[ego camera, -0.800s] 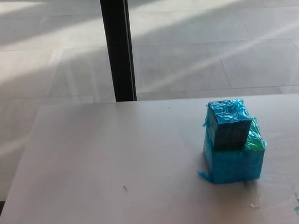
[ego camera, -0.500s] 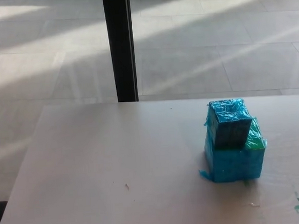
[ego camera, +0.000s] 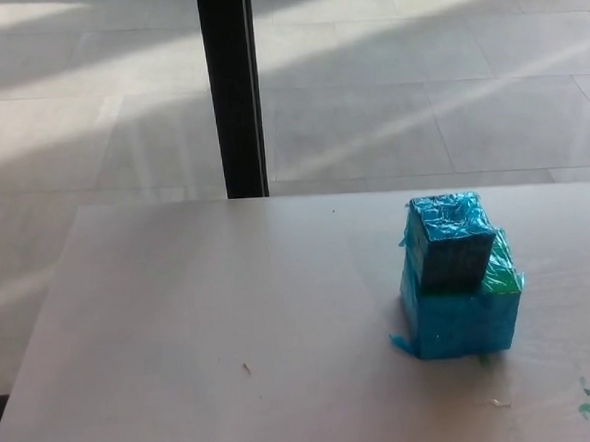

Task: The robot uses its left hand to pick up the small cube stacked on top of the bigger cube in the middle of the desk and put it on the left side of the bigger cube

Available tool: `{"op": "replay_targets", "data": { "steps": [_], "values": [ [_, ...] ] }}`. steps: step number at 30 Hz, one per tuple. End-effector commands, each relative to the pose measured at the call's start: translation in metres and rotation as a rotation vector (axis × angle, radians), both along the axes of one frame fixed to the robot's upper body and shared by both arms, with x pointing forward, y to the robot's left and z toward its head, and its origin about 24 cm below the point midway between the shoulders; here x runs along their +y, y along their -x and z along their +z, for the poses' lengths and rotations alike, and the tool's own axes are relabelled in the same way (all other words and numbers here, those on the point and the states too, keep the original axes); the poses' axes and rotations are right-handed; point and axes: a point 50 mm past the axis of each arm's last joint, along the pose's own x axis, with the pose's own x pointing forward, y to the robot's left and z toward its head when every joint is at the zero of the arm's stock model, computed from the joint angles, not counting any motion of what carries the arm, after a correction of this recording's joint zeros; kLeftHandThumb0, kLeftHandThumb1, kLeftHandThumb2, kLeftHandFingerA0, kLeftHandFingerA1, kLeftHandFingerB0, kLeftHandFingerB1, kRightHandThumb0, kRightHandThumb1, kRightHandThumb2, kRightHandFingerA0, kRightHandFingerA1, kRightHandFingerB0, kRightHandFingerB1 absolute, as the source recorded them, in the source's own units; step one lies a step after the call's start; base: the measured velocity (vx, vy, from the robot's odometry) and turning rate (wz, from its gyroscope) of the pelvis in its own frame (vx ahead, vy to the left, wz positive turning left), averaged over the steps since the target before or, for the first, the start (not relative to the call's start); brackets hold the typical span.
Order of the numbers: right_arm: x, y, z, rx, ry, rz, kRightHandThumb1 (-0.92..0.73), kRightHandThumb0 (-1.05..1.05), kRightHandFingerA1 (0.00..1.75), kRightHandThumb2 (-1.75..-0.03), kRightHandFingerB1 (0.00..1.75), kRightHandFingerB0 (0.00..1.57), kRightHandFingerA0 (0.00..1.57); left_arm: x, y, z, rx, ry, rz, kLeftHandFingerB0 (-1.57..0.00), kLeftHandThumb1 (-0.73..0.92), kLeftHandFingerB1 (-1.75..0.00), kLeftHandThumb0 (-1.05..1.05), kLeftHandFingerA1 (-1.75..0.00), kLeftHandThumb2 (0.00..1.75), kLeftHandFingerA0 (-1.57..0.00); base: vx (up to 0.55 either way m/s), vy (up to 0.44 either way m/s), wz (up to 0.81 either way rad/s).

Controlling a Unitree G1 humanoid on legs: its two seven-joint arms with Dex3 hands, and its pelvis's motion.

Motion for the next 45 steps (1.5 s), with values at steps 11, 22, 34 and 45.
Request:
{"op": "replay_targets", "data": {
  "steps": [11,22,34,45],
  "values": [
    [-0.011,0.005,0.009,0.027,0.032,0.019,-0.56,-0.47,0.62,-0.88,0.49,0.32,0.51,-0.145,-0.067,0.129,-0.071,-0.352,-0.341,-0.17,0.6,-0.48,-0.7,-0.7,0.97,-0.49,0.0,0.0,0.0],
    [-0.014,0.004,0.011,0.04,0.038,0.021,-0.69,-0.43,0.53,-0.6,0.34,0.39,0.57,-0.246,-0.08,0.141,-0.144,-0.426,-0.559,-0.24,0.76,-0.37,-0.74,-0.71,0.63,-0.65,0.0,0.0,0.0],
    [-0.009,0.004,0.017,0.026,0.026,0.055,-0.56,-0.47,0.62,-0.9,0.49,0.3,0.49,-0.361,-0.056,0.156,-0.253,-0.491,-0.813,-0.22,0.78,-0.35,-0.74,-0.91,0.64,-0.71,0.0,-0.001,0.01],
    [-0.013,0.003,0.013,0.034,0.018,0.037,-0.55,-0.49,0.6,-0.88,0.49,0.32,0.5,-0.388,-0.052,0.1,-0.117,-0.459,-0.904,-0.24,0.81,-0.38,-0.76,-0.66,0.64,-0.45,0.0,0.0,0.0]
  ]
}}
